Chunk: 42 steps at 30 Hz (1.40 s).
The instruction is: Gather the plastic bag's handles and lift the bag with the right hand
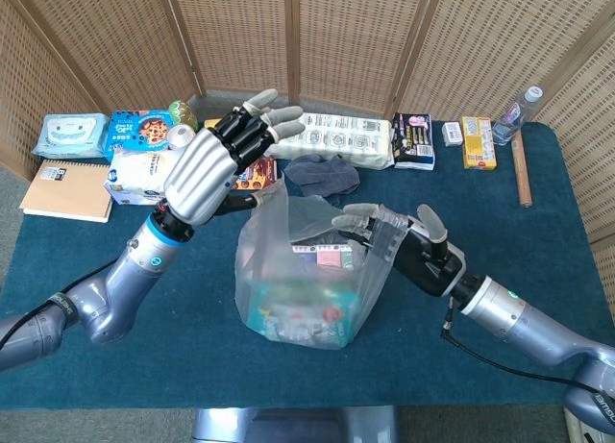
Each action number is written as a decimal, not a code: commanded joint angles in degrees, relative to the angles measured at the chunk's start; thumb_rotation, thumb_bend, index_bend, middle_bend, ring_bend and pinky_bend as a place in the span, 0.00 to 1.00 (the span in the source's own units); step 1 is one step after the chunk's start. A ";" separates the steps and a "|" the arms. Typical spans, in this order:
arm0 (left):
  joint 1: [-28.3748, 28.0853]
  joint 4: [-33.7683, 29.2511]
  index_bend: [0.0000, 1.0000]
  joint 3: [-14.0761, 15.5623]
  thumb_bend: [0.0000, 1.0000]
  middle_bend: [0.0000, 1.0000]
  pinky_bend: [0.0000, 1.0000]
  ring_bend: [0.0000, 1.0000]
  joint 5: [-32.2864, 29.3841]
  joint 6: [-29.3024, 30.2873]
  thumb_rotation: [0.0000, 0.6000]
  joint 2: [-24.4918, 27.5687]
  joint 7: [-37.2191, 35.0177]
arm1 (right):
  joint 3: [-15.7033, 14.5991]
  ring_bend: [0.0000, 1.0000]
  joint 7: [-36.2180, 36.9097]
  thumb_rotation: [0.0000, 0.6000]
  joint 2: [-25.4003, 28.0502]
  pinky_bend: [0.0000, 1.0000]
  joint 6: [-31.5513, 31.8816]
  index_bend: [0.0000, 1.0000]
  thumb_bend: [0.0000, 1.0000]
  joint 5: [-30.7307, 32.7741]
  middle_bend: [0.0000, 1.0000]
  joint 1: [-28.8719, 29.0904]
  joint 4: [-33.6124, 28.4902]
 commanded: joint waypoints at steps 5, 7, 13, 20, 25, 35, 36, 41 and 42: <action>-0.62 -0.54 0.15 -0.35 0.17 0.16 0.21 0.05 -0.25 -0.36 1.00 0.02 0.24 | -0.22 0.12 -0.69 0.26 0.30 0.01 -0.77 0.22 0.21 -0.37 0.23 0.51 -0.43; -0.77 -0.75 0.15 -0.41 0.17 0.16 0.21 0.05 -0.30 -0.44 1.00 0.04 0.25 | -0.18 0.12 -0.94 0.26 0.20 0.01 -1.43 0.22 0.21 0.00 0.23 0.82 -0.38; -1.13 -1.41 0.15 0.20 0.17 0.16 0.21 0.05 0.33 -0.85 1.00 0.01 0.68 | -0.35 0.12 -1.36 0.26 -0.60 0.01 -2.87 0.22 0.21 0.57 0.23 1.46 -0.09; -1.05 -1.88 0.15 0.93 0.16 0.16 0.21 0.05 0.62 -0.94 1.00 -0.16 0.88 | -0.21 0.12 -1.41 0.26 -1.05 0.02 -3.63 0.22 0.21 1.33 0.23 1.87 0.30; -1.10 -2.15 0.15 1.16 0.16 0.16 0.21 0.05 1.11 -0.77 1.00 -0.19 0.84 | -0.13 0.12 -1.63 0.26 -1.83 0.02 -4.34 0.21 0.21 1.72 0.23 2.23 0.45; -1.36 -2.66 0.15 1.14 0.15 0.16 0.21 0.05 1.60 -0.38 1.00 -0.43 1.12 | 0.18 0.12 -2.71 0.26 -3.42 0.02 -5.68 0.21 0.21 2.15 0.22 3.17 0.58; -1.36 -2.68 0.15 1.14 0.15 0.16 0.21 0.05 1.64 -0.34 1.00 -0.41 1.15 | 0.18 0.11 -2.75 0.26 -3.49 0.02 -5.73 0.20 0.21 2.17 0.22 3.21 0.65; -1.46 -2.90 0.15 0.74 0.15 0.16 0.21 0.05 1.23 -0.24 1.00 -0.38 0.95 | 0.08 0.11 -2.79 0.26 -3.96 0.02 -6.13 0.20 0.21 2.34 0.22 3.42 1.02; -1.53 -2.94 0.15 0.75 0.15 0.16 0.21 0.05 1.16 -0.39 1.00 -0.41 0.99 | 0.09 0.11 -2.82 0.26 -4.04 0.02 -6.19 0.20 0.21 2.33 0.22 3.48 1.02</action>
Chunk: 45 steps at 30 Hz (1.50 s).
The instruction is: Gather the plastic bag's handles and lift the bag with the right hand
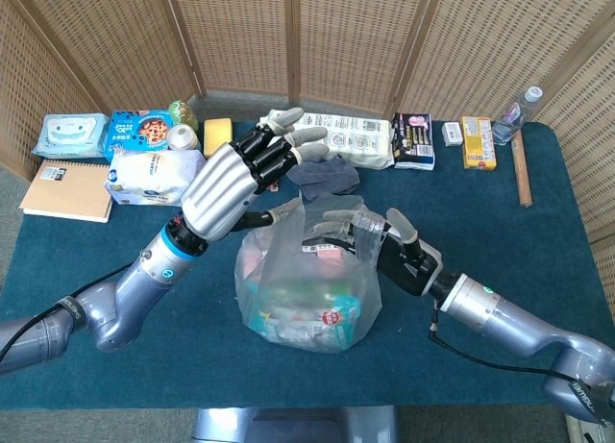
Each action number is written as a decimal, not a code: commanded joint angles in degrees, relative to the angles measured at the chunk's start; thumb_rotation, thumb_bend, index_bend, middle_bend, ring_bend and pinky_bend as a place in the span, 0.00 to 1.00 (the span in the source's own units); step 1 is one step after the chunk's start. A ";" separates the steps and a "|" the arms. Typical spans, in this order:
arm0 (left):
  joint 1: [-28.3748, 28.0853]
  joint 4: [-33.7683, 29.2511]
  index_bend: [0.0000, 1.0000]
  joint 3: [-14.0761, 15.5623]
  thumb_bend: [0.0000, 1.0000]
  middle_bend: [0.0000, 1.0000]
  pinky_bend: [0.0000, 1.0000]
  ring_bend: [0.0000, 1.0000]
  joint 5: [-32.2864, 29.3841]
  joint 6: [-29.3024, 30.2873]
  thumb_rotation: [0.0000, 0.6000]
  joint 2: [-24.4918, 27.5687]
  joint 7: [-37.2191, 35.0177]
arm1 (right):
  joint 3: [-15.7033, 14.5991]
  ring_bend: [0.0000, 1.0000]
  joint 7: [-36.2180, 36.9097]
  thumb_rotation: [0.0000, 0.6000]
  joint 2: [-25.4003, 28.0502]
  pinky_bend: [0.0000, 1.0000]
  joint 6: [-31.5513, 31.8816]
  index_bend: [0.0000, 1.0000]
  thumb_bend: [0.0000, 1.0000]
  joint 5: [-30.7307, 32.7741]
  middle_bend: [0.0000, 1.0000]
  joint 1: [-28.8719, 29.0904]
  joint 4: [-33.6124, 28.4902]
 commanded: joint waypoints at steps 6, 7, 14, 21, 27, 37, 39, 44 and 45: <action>-0.92 0.12 0.15 -0.04 0.15 0.16 0.21 0.05 -0.31 -0.95 1.00 -0.86 0.44 | 0.05 0.11 -0.19 0.26 -0.46 0.02 -0.21 0.20 0.21 -0.16 0.22 0.44 -0.02; -1.07 0.18 0.15 -0.08 0.15 0.16 0.21 0.05 -0.32 -1.04 1.00 -0.98 0.58 | 0.04 0.11 -0.26 0.26 -0.48 0.02 -0.22 0.20 0.21 -0.19 0.22 0.47 -0.05; -2.20 0.56 0.15 -0.64 0.15 0.16 0.21 0.05 -0.81 -1.62 1.00 -1.99 1.26 | 0.32 0.11 -0.67 0.26 -0.55 0.02 -0.25 0.20 0.21 0.03 0.22 0.83 -0.66; -3.20 0.13 0.15 -0.82 0.15 0.16 0.21 0.05 -1.05 -2.27 1.00 -2.86 1.76 | 1.13 0.11 -2.07 0.26 -1.11 0.02 -1.06 0.20 0.21 1.21 0.22 1.53 -1.45; -3.23 -0.49 0.15 -0.91 0.15 0.16 0.21 0.05 -0.78 -1.99 1.00 -2.52 2.17 | 1.71 0.11 -2.99 0.26 -1.68 0.02 -1.95 0.19 0.21 2.44 0.22 1.85 -1.55; -3.50 0.54 0.15 -0.82 0.15 0.16 0.21 0.05 -0.92 -2.14 1.00 -2.67 2.68 | 2.34 0.11 -3.54 0.26 -1.91 0.02 -2.38 0.19 0.21 3.07 0.22 1.68 -1.99; -3.40 0.49 0.15 -0.79 0.15 0.16 0.21 0.05 -1.16 -2.16 1.00 -2.62 2.21 | 2.36 0.11 -3.81 0.26 -1.90 0.02 -2.46 0.19 0.21 3.06 0.22 1.61 -1.88; -2.87 0.24 0.15 -0.72 0.15 0.16 0.21 0.05 -1.01 -1.59 1.00 -1.99 1.99 | 2.73 0.11 -4.20 0.26 -2.20 0.02 -2.86 0.19 0.21 4.45 0.22 1.22 -1.06; -2.80 0.18 0.15 -0.71 0.15 0.16 0.21 0.05 -1.00 -1.56 1.00 -1.82 1.96 | 2.80 0.11 -4.14 0.25 -2.29 0.02 -2.88 0.19 0.21 4.56 0.22 1.12 -0.90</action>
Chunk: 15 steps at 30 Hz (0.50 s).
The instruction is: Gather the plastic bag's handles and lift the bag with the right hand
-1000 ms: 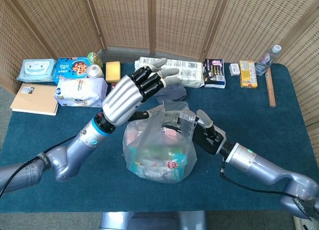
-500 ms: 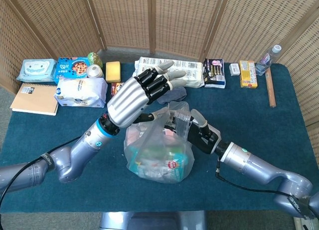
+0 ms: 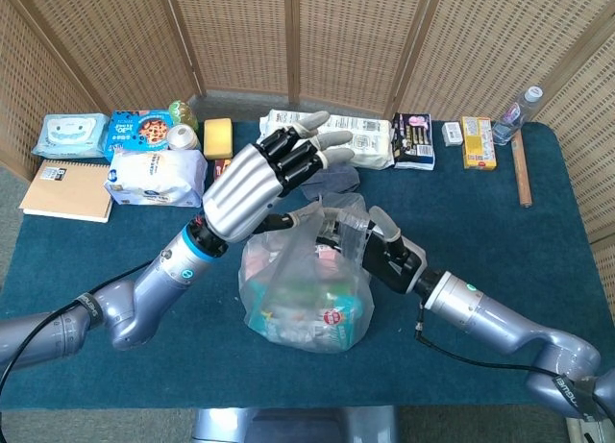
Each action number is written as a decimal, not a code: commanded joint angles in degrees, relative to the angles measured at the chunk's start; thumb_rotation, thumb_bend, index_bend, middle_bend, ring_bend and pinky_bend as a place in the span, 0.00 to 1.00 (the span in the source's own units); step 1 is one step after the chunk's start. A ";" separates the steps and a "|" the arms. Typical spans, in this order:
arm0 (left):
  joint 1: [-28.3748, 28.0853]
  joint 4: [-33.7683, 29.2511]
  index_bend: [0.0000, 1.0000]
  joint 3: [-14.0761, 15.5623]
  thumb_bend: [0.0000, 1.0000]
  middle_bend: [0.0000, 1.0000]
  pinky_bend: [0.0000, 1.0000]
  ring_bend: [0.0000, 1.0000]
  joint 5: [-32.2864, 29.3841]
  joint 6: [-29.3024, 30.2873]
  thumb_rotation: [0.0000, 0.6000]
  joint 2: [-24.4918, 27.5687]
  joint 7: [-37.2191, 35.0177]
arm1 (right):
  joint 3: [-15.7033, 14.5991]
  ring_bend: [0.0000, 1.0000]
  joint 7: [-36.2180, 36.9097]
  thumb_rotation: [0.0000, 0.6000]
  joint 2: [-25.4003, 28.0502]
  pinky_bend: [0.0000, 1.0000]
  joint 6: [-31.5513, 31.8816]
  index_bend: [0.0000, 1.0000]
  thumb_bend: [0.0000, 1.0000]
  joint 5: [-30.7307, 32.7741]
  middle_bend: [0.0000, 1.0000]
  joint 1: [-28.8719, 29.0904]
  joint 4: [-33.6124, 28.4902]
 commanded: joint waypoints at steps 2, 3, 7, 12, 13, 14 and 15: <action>0.26 -0.22 0.15 0.01 0.15 0.16 0.21 0.05 0.03 0.17 1.00 0.46 -0.01 | 0.23 0.11 0.04 0.26 -0.23 0.02 -0.05 0.19 0.21 0.36 0.22 -0.38 0.55; 0.30 -0.25 0.15 0.02 0.15 0.16 0.21 0.05 0.00 0.20 1.00 0.53 -0.02 | 0.29 0.11 0.09 0.26 -0.25 0.02 -0.03 0.19 0.21 0.44 0.22 -0.51 0.69; 0.47 -0.05 0.15 0.26 0.15 0.16 0.21 0.05 -0.03 0.19 1.00 0.59 0.09 | 0.39 0.11 0.46 0.26 -0.03 0.01 0.41 0.19 0.21 -0.01 0.22 -0.99 0.91; 0.43 0.53 0.15 0.24 0.15 0.16 0.21 0.05 -0.21 0.24 1.00 0.35 -0.09 | 0.22 0.09 1.37 0.24 0.43 0.00 1.62 0.17 0.21 -1.80 0.21 -1.53 1.22; 0.39 0.57 0.15 0.19 0.15 0.16 0.21 0.05 -0.24 0.24 1.00 0.33 -0.11 | 0.14 0.09 1.49 0.24 0.47 0.00 1.73 0.16 0.21 -2.16 0.21 -1.55 1.29; 0.31 0.61 0.15 0.09 0.15 0.16 0.21 0.05 -0.28 0.24 1.00 0.27 -0.15 | 0.03 0.09 1.67 0.22 0.48 0.00 1.84 0.15 0.21 -2.62 0.21 -1.51 1.38; 0.28 0.61 0.15 0.04 0.15 0.16 0.21 0.05 -0.29 0.24 1.00 0.25 -0.17 | -0.01 0.08 1.77 0.21 0.47 0.00 1.89 0.15 0.21 -2.79 0.21 -1.50 1.42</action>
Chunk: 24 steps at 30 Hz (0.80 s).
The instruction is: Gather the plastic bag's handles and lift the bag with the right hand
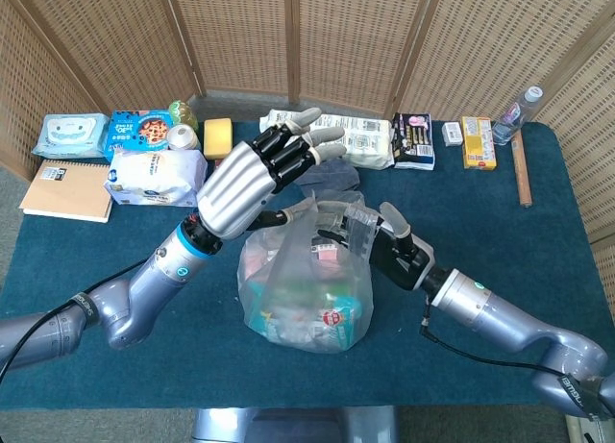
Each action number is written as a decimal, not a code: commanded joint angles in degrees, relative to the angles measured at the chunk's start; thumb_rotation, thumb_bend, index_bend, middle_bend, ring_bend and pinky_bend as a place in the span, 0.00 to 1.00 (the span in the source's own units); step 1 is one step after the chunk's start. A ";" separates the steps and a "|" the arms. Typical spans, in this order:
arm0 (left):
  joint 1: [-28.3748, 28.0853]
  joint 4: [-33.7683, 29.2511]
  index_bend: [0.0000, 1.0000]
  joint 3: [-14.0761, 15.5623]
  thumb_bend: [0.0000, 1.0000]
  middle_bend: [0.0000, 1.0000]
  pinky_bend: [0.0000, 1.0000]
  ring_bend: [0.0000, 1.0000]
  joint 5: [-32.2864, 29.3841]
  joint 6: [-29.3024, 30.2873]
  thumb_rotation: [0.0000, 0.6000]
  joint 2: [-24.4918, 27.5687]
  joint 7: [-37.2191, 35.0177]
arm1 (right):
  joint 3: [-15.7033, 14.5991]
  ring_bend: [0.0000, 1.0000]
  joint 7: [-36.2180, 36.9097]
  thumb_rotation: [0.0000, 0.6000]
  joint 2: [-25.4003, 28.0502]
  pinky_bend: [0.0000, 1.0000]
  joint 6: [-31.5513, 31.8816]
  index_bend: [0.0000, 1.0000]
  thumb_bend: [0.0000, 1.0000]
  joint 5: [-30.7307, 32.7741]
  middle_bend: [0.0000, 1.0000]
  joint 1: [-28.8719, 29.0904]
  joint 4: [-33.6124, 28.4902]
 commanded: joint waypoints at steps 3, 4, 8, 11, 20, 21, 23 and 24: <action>-0.15 0.02 0.15 -0.19 0.15 0.16 0.21 0.05 -0.02 0.10 1.00 -0.08 0.08 | -0.58 0.07 0.77 0.19 -0.04 0.00 0.49 0.14 0.20 -1.73 0.20 0.15 0.56; -0.15 0.01 0.15 -0.20 0.15 0.16 0.21 0.05 -0.08 0.08 1.00 -0.07 0.08 | -0.71 0.06 0.75 0.19 -0.05 0.00 0.50 0.14 0.20 -1.98 0.20 0.21 0.67; -0.20 0.08 0.15 -0.28 0.15 0.16 0.21 0.05 -0.40 0.00 1.00 -0.16 0.03 | -1.29 0.04 1.45 0.17 -0.29 0.00 1.47 0.14 0.19 -3.51 0.16 0.36 1.27; -0.24 0.00 0.15 -0.20 0.15 0.16 0.21 0.05 -0.27 -0.02 1.00 -0.21 -0.10 | -1.55 0.03 1.15 0.14 -0.32 0.00 1.33 0.13 0.18 -3.38 0.14 0.56 1.57; -0.19 0.09 0.15 -0.12 0.15 0.16 0.21 0.05 -0.06 0.09 1.00 -0.01 -0.09 | -2.55 0.00 1.46 0.12 -0.36 0.00 1.83 0.12 0.17 -4.08 0.11 1.00 1.92; -0.23 0.14 0.15 -0.13 0.15 0.16 0.21 0.05 -0.14 0.03 1.00 -0.04 -0.11 | -2.62 0.00 1.51 0.12 -0.38 0.00 1.97 0.12 0.17 -4.23 0.11 1.06 1.88; -0.32 0.21 0.15 -0.17 0.15 0.16 0.21 0.05 -0.27 -0.05 1.00 -0.16 -0.13 | -2.73 0.00 1.50 0.12 -0.42 0.00 2.20 0.12 0.17 -4.54 0.11 1.28 1.82; -0.42 0.30 0.15 -0.21 0.15 0.16 0.21 0.05 -0.29 -0.10 1.00 -0.26 -0.07 | -2.82 0.00 1.59 0.12 -0.46 0.00 2.31 0.12 0.17 -4.94 0.11 1.49 1.74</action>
